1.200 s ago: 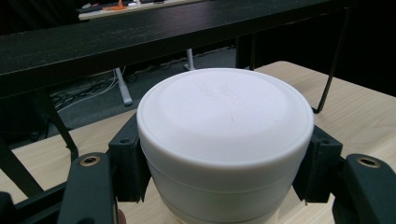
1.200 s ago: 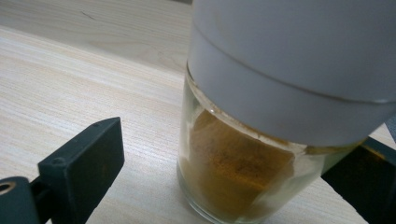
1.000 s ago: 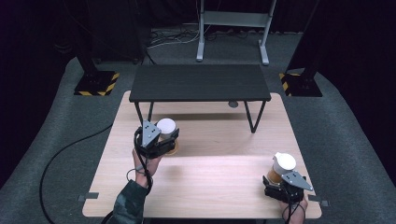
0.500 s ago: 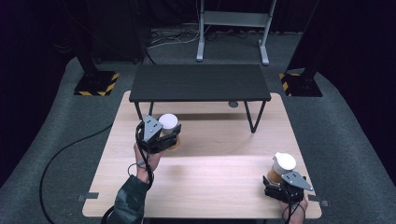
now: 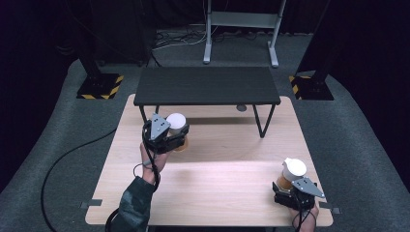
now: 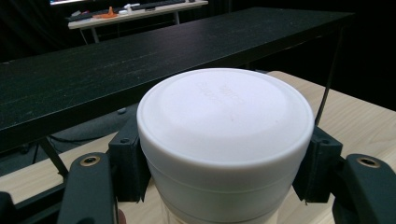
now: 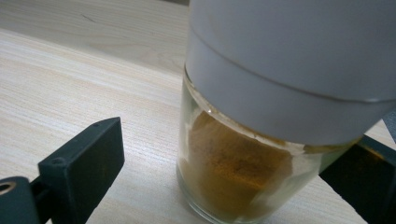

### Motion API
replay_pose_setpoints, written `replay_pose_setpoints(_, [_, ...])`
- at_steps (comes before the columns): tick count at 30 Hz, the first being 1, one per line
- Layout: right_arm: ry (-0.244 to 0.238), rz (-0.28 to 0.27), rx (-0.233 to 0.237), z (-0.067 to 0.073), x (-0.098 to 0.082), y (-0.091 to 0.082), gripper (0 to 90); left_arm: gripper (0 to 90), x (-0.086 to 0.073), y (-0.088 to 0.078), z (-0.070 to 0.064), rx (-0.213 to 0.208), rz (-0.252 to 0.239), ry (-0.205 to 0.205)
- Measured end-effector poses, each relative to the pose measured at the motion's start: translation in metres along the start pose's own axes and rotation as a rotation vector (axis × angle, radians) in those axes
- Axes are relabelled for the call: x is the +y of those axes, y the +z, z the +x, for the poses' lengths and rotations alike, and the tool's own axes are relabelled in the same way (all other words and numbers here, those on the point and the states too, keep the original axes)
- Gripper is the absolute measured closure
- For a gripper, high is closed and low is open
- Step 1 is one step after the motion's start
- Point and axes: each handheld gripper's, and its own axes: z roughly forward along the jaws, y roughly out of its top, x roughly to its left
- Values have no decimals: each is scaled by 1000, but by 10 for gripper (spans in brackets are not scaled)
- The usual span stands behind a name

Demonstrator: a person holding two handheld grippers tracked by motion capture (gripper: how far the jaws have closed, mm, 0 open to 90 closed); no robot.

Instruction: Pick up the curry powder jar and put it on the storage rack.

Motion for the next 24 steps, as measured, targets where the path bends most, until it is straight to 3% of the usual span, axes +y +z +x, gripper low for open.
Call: replay_pose_setpoints(24, [5,0,-1,0,0,0,22,337,15,17,10,4,7,-5])
